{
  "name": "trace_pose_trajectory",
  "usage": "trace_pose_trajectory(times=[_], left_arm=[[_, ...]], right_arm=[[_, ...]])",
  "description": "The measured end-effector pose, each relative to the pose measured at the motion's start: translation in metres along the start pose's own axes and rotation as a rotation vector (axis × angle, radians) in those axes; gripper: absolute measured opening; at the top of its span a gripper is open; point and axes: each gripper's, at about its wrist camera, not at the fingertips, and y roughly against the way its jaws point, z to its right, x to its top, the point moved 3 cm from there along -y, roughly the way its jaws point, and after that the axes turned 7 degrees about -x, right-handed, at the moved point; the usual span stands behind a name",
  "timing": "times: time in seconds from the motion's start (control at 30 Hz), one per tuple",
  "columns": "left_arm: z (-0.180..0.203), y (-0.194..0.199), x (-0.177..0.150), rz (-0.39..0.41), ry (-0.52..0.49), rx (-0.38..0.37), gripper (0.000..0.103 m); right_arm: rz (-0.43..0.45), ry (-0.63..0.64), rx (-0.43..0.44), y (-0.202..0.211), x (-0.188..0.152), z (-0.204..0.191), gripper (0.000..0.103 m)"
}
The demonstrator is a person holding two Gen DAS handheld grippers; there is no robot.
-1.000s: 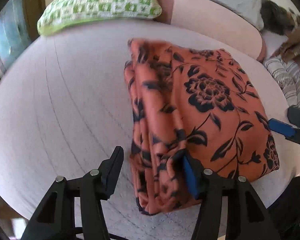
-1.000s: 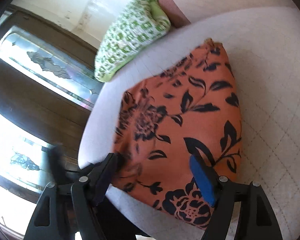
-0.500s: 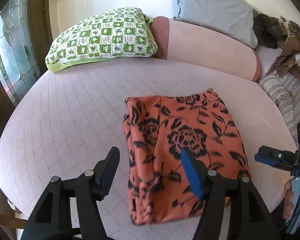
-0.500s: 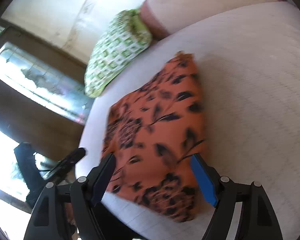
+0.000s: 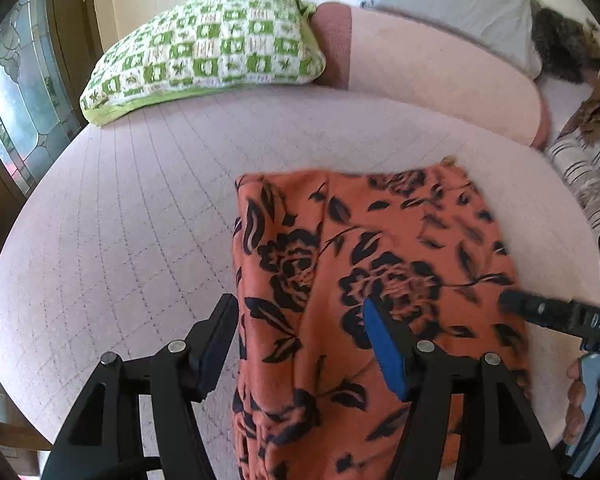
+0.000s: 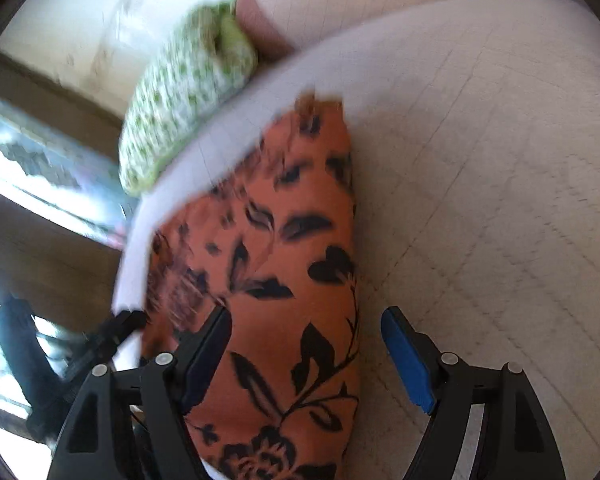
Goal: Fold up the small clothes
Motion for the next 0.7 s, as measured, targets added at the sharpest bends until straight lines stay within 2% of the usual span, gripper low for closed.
trace_pose_trajectory(times=[0.03, 0.1, 0.17, 0.2, 0.23, 0.27, 0.3, 0.33, 0.4, 0.43, 0.47, 0.5, 0.53, 0.57, 0.6, 0.7], left_arm=[[-0.003, -0.011, -0.003, -0.034, 0.004, 0.017, 0.065], [-0.012, -0.021, -0.008, -0.082, 0.041, 0.0, 0.065], [-0.021, -0.003, -0.007, -0.008, 0.086, -0.062, 0.065], [-0.025, 0.007, -0.006, 0.031, 0.082, -0.072, 0.067], [-0.032, 0.015, -0.006, 0.065, 0.072, -0.069, 0.072], [-0.04, 0.018, -0.007, 0.084, 0.08, -0.052, 0.082], [-0.048, 0.016, -0.008, 0.085, 0.1, -0.051, 0.083], [-0.055, 0.01, -0.01, 0.064, 0.128, -0.074, 0.083], [-0.061, -0.018, -0.016, -0.05, 0.196, -0.171, 0.083], [-0.06, -0.03, -0.02, -0.078, 0.216, -0.215, 0.083], [-0.057, -0.036, -0.022, -0.068, 0.204, -0.214, 0.083], [-0.052, -0.036, -0.021, -0.05, 0.17, -0.207, 0.078], [-0.045, -0.036, -0.021, -0.05, 0.134, -0.229, 0.058], [-0.035, -0.036, -0.019, -0.082, 0.115, -0.295, 0.034], [-0.032, -0.033, -0.017, -0.075, 0.101, -0.28, 0.027], [-0.02, -0.019, -0.007, -0.038, 0.058, -0.286, 0.026]], right_arm=[[-0.024, 0.017, -0.012, -0.008, -0.002, -0.002, 0.058], [-0.018, 0.02, -0.009, -0.007, -0.003, -0.006, 0.057], [-0.002, 0.035, 0.016, 0.004, -0.003, -0.01, 0.062], [0.008, 0.034, 0.015, 0.008, -0.002, -0.009, 0.07], [0.031, 0.027, 0.017, 0.015, -0.001, -0.005, 0.073], [0.06, 0.014, 0.013, 0.022, 0.003, -0.001, 0.076], [0.085, -0.003, 0.008, 0.026, 0.006, 0.003, 0.078], [0.101, -0.023, 0.011, 0.028, 0.011, 0.008, 0.078], [0.089, -0.067, 0.032, 0.021, 0.018, 0.013, 0.079], [0.055, -0.073, 0.051, 0.01, 0.02, 0.011, 0.079], [0.0, -0.057, 0.063, -0.005, 0.019, 0.005, 0.079], [-0.062, -0.014, 0.062, -0.021, 0.014, -0.005, 0.077], [-0.074, 0.024, 0.058, -0.026, 0.011, -0.013, 0.059], [-0.057, 0.055, 0.037, -0.026, 0.011, -0.021, 0.054], [-0.045, 0.07, 0.035, -0.023, 0.011, -0.025, 0.043], [-0.01, 0.086, 0.069, -0.002, 0.017, -0.027, 0.039]])
